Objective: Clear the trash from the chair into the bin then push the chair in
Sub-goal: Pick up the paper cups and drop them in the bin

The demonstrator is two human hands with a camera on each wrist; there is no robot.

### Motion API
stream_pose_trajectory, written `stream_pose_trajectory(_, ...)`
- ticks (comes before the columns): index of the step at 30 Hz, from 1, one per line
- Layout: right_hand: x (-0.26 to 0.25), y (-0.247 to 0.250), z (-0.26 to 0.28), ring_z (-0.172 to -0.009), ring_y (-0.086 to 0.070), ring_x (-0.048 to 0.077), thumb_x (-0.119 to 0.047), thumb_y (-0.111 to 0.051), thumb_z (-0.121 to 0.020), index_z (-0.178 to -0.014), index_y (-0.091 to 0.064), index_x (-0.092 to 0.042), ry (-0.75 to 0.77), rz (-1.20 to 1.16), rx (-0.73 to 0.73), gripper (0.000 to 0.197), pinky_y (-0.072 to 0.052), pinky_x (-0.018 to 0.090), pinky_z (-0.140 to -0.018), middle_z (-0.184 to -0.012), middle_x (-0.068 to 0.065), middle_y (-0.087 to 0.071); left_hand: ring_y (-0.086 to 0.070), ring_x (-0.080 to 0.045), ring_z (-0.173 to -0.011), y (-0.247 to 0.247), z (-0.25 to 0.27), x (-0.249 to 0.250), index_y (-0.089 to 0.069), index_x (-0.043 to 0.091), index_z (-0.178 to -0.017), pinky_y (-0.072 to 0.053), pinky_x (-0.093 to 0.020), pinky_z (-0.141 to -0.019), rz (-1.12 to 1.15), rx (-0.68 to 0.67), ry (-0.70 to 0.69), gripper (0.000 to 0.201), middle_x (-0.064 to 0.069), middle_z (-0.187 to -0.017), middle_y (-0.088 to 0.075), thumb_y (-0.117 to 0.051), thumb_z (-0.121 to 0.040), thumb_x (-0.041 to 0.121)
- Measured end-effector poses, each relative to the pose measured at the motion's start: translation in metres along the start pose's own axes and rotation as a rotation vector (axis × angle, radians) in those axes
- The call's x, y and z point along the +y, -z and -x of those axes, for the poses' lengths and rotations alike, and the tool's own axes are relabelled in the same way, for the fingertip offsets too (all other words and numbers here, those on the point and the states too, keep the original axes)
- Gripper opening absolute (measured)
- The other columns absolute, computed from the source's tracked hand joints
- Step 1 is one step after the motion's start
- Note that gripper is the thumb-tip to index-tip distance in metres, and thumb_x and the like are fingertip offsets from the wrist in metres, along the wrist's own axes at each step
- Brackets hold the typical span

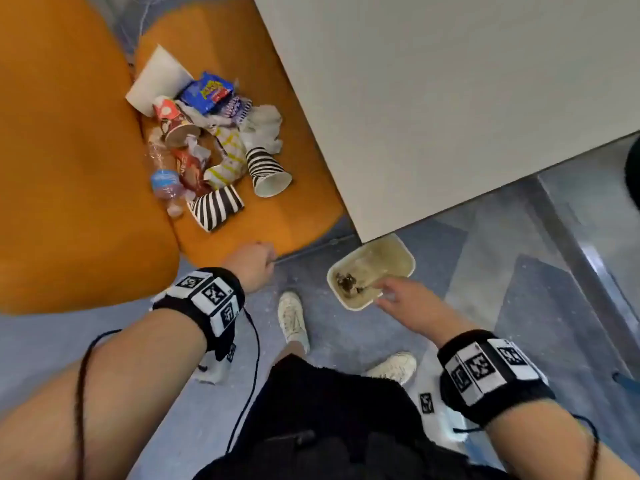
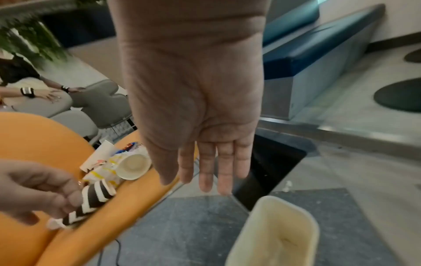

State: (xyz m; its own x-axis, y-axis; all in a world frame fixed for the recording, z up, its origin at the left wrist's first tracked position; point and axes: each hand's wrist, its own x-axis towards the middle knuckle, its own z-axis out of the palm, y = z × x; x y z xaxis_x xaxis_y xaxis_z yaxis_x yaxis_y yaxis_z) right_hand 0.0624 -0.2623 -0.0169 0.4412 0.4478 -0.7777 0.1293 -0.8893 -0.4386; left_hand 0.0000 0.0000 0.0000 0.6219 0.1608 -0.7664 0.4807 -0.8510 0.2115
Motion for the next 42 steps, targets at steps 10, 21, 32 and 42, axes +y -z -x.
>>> stream_pose_trajectory(10, -0.183, -0.01, -0.121, -0.121, -0.043, 0.027, -0.019, -0.056, -0.09, -0.132, -0.044, -0.027, 0.189, 0.013, 0.433, 0.044, -0.038, 0.046, -0.101, -0.131, 0.005, -0.046, -0.027, -0.04, -0.134, 0.076, -0.087, -0.116, -0.024, 0.02, -0.141, -0.032, -0.054, -0.108, -0.095, 0.308, 0.182, 0.095, -0.018, -0.148, -0.023, -0.082, -0.067, 0.036)
stream_pose_trajectory(21, -0.246, 0.022, -0.229, -0.135, -0.025, 0.041, 0.015, -0.054, -0.073, -0.14, -0.011, -0.052, 0.206, 0.463, 0.31, 0.104, -0.037, 0.052, -0.102, -0.157, 0.012, -0.004, -0.005, -0.054, -0.14, 0.076, -0.144, -0.128, -0.002, 0.036, -0.148, -0.024, -0.063, -0.113, 0.138, 0.082, 0.26, 0.121, -0.009, -0.157, 0.026, -0.086, -0.06, 0.042)
stream_pose_trajectory(32, -0.269, 0.021, -0.245, -0.099, -0.052, 0.042, -0.008, -0.058, -0.083, -0.131, -0.034, -0.033, 0.166, 0.671, 0.234, 0.059, -0.035, 0.038, -0.063, -0.14, 0.018, -0.029, -0.046, -0.035, -0.125, 0.071, -0.124, -0.133, -0.031, 0.008, -0.135, -0.044, -0.048, -0.097, 0.177, 0.193, 0.314, 0.097, -0.011, -0.144, -0.025, -0.086, -0.06, 0.036)
stream_pose_trajectory(42, -0.212, 0.007, -0.171, -0.109, -0.049, 0.039, -0.027, -0.068, -0.081, -0.128, -0.03, -0.039, 0.146, 0.359, 0.386, 0.061, -0.047, 0.048, -0.081, -0.148, 0.01, -0.019, -0.053, -0.037, -0.112, 0.062, -0.066, -0.117, -0.04, 0.017, -0.129, -0.048, -0.045, -0.086, 0.022, 0.363, 0.256, 0.081, -0.01, -0.133, -0.039, -0.082, -0.063, 0.042)
